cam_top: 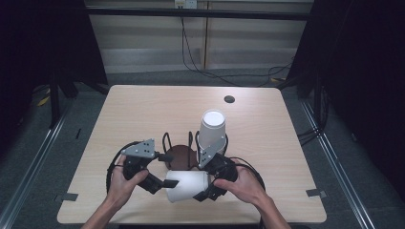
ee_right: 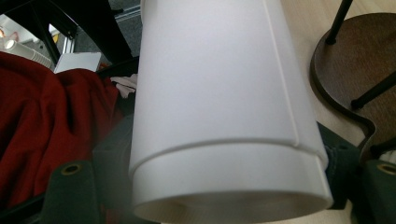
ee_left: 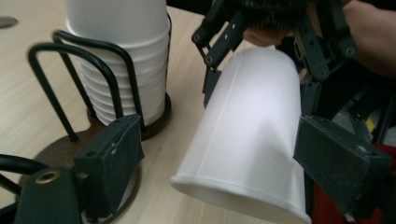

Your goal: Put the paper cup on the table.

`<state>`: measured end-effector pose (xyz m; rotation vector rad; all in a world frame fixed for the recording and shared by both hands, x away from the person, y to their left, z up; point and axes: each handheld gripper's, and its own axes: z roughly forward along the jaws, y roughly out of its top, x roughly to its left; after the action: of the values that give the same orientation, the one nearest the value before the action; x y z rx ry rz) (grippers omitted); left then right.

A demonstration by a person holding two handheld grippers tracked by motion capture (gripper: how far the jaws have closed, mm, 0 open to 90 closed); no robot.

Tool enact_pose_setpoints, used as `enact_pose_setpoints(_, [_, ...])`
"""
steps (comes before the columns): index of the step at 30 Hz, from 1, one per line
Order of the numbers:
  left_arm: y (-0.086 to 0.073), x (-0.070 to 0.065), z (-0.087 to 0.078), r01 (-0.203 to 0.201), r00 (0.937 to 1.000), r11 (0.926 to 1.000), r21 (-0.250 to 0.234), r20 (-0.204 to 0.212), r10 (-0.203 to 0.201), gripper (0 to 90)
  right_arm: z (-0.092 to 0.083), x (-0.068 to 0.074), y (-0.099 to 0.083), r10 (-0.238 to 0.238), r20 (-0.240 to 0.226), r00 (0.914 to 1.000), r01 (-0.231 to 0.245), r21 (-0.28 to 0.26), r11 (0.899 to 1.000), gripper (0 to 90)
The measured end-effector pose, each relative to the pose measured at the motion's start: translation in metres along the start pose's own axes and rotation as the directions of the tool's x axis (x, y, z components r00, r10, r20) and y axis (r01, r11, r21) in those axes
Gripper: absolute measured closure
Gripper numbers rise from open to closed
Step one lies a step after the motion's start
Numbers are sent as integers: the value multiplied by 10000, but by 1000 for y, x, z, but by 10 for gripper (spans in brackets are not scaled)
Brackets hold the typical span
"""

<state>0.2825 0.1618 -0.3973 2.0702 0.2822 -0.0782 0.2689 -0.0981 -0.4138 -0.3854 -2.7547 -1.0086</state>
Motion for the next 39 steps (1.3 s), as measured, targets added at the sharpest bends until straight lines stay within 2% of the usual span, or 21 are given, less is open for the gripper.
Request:
enact_pose_setpoints(6, [1,-1,-7,-71,10000,9998,-189,-57,70,155,-1,-2,-4,193,125,9997,-193,-62,9998,251])
enact_pose_setpoints(9, [0,0,-11,27,9999,9991,-428,-107,-32,155,-4,-2,-7,241,179,9995,-237,-225,9995,251])
enact_pose_setpoints(12, [0,-1,-14,97,9998,9990,-443,-147,-104,156,-8,-3,-10,211,176,9996,-204,-432,9989,251])
enact_pose_setpoints(14, [0,-1,-15,215,9996,9982,-562,-153,-224,156,-11,-2,-12,276,341,9990,-261,-432,9987,251])
enact_pose_setpoints(16, [-2,-2,-14,341,9993,9971,-678,-139,-351,156,-13,-3,-15,384,279,9989,-368,-575,9977,251])
enact_pose_setpoints(18, [-5,-2,-12,272,9994,9984,-492,-181,-281,156,-14,-3,-18,512,381,9980,-487,-644,9967,251])
enact_pose_setpoints(20, [-10,-3,-11,283,9995,9980,-563,-118,-290,157,-16,-2,-22,523,528,9972,-481,-770,9959,251])
enact_pose_setpoints(22, [-15,-4,-10,344,9993,9966,-748,-86,-352,156,-18,0,-24,524,506,9973,-484,-782,9958,251])
enact_pose_setpoints(23, [-17,-4,-10,285,9993,9970,-724,-205,-300,156,-19,1,-26,586,527,9969,-540,-840,9950,250])
enact_pose_setpoints(24, [-18,-4,-9,288,9994,9968,-748,-181,-303,156,-20,0,-28,680,386,9969,-638,-1000,9929,251])
enact_pose_setpoints(27, [-21,-5,-6,355,9992,9963,-788,-166,-369,156,-22,-3,-33,860,400,9955,-803,-1266,9887,250])
enact_pose_setpoints(30, [-24,-6,-1,524,9982,9917,-1174,-242,-556,156,-20,-4,-34,1008,495,9937,-927,-1441,9852,251])
enact_pose_setpoints(32, [-24,-6,0,429,9988,9920,-1191,-203,-456,157,-20,-4,-34,1041,423,9937,-964,-1559,9831,250])
enact_pose_setpoints(39, [-27,-5,-9,607,9972,9827,-1749,-323,-673,156,-20,-5,-34,856,365,9957,-777,-1807,9805,250])
